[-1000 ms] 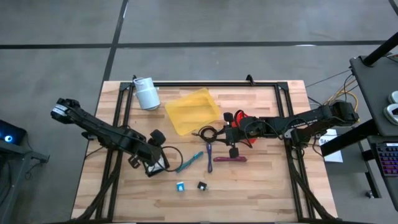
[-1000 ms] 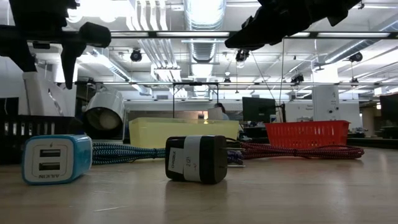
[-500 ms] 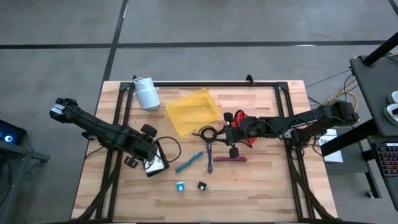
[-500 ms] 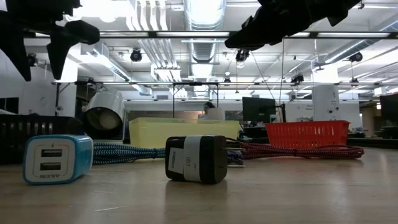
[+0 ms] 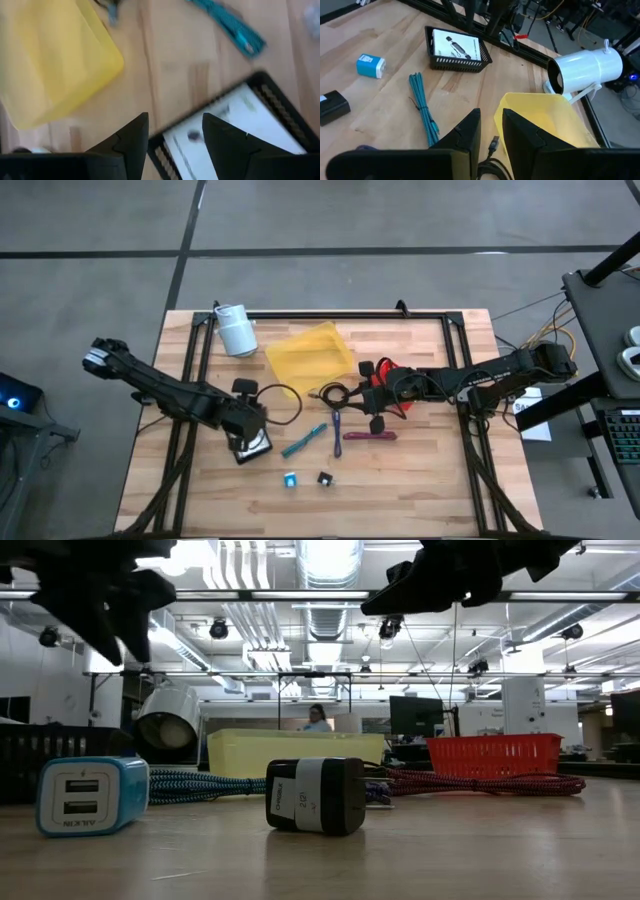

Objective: Pick and place items into bin
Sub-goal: Put the pink charger cable into the yellow bin

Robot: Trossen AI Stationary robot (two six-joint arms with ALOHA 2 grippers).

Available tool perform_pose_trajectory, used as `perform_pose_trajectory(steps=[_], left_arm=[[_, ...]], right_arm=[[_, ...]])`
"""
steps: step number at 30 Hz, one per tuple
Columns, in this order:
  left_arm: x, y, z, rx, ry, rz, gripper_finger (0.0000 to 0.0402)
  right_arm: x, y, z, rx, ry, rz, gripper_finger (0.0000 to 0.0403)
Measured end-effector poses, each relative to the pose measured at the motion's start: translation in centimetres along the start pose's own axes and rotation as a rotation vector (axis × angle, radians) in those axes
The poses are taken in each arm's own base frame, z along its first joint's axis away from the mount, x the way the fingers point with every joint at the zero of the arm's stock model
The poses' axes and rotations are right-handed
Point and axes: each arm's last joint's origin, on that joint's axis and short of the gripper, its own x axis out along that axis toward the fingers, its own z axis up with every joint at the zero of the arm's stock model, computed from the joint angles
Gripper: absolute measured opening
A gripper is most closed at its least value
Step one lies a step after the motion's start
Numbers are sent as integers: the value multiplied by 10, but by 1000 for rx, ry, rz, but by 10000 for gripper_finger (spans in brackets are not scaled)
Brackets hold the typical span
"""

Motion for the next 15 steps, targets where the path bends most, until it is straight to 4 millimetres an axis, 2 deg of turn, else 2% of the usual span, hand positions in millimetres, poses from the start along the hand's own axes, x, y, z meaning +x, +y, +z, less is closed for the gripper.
perform_pose_trajectory(steps=[4,12,15], left_arm=[[2,0,8,-26,-72,45,169],[3,-1,19,-71,-172,45,169],[2,-2,24,-94,-226,44,169]], right_arm=[[0,1,-2,26,23,8,68],[-3,12,-20,93,222,92,69],[-5,18,-22,126,266,116,81]])
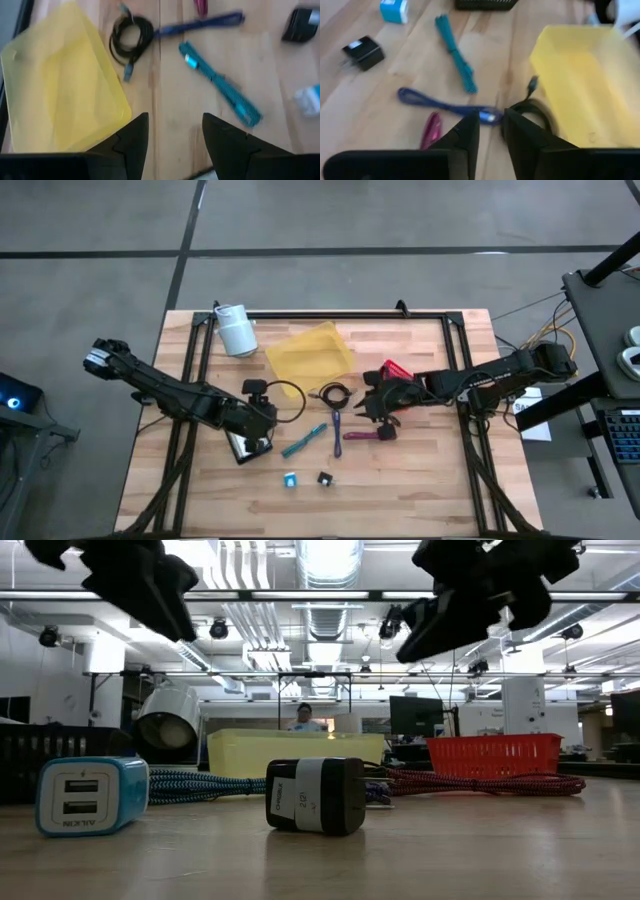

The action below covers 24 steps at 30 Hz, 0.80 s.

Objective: Pick and place items into bin
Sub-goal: Put the pink charger cable into the yellow bin

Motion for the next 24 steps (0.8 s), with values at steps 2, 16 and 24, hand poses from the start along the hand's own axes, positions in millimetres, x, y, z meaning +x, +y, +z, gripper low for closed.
perform_pose_trajectory(steps=[2,16,24], left_arm=[[0,0,4,-18,-38,1,169],[0,-1,10,-45,-101,8,169],[0,0,10,-47,-104,28,169]], right_arm=[[0,6,-1,17,23,20,97],[3,39,-35,38,179,113,202],[6,42,-64,79,266,112,203]])
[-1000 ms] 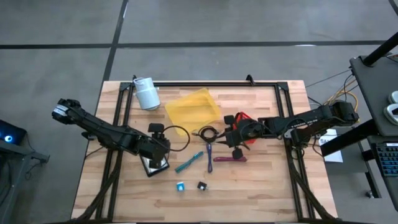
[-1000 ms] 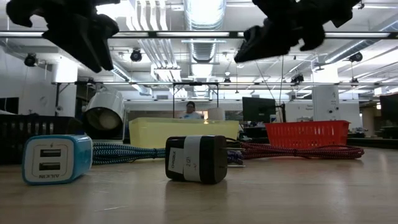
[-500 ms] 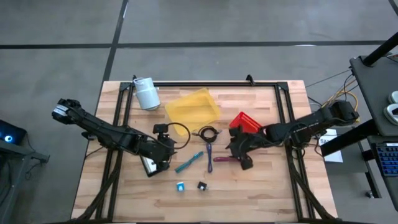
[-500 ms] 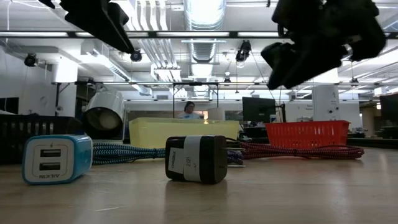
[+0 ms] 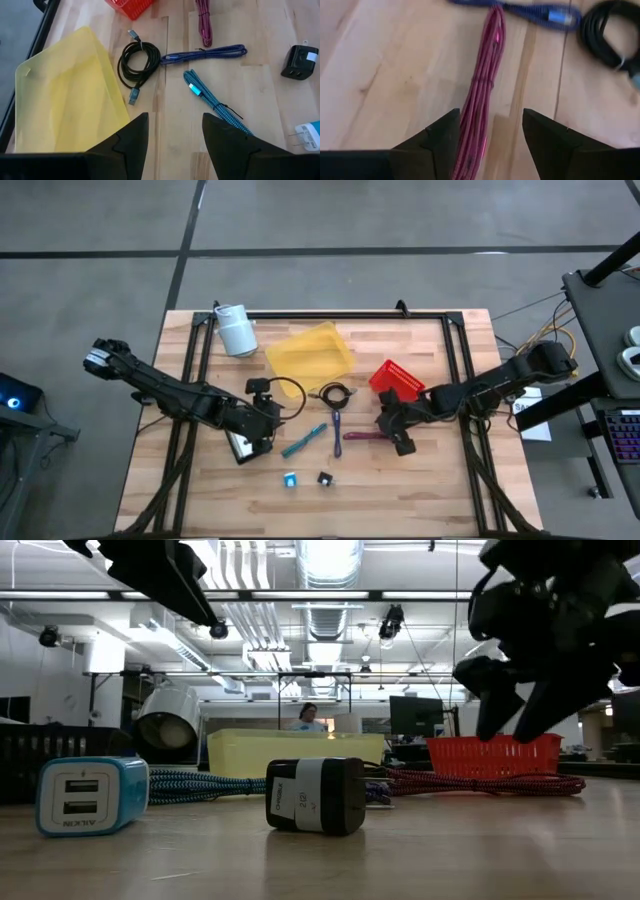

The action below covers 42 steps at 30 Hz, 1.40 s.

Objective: Pick and place items into bin
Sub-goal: Put the pink charger cable into the yellow bin

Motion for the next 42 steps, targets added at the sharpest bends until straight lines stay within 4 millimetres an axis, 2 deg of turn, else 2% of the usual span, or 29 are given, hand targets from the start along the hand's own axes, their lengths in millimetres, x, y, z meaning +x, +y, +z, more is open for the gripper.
perform_pose_trajectory(steps=[5,11,18,32,42], left_arm=[[0,0,0,-1,0,0,169],[0,0,0,-1,1,0,169],[2,0,-4,7,16,3,169],[2,0,-4,5,8,24,169],[2,1,-4,4,-1,52,169]], right_arm=[[5,1,-13,83,20,10,203],[10,2,-24,104,24,25,203],[11,2,-29,124,33,28,201],[12,4,-32,205,63,92,146],[27,5,-37,97,124,84,114]])
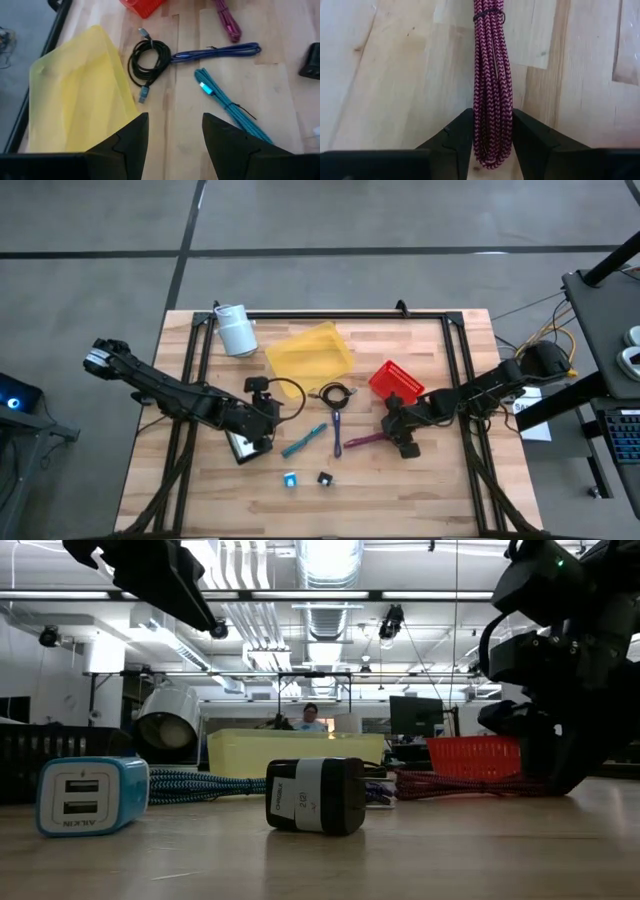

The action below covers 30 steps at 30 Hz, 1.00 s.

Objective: Pick and place items into bin
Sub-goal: Put the pink charger cable into the yellow bin

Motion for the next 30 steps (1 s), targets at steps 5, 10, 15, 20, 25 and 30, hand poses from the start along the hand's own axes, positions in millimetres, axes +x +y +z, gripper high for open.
perform_pose_trajectory(steps=[5,10,15,20,25,30], left_arm=[[0,1,1,-4,-8,19,169],[0,0,3,-17,-29,14,169],[0,0,5,-27,-47,10,169],[0,0,5,-27,-46,10,169],[0,0,5,-26,-45,10,169],[0,0,5,-26,-45,10,169]], right_arm=[[-3,0,1,-29,-15,0,90],[-6,1,0,-57,-24,11,57],[-9,1,1,-94,-38,11,32],[-10,1,5,-101,-50,11,28],[-16,3,19,-134,-98,11,28],[-23,5,37,-180,-157,0,27]])
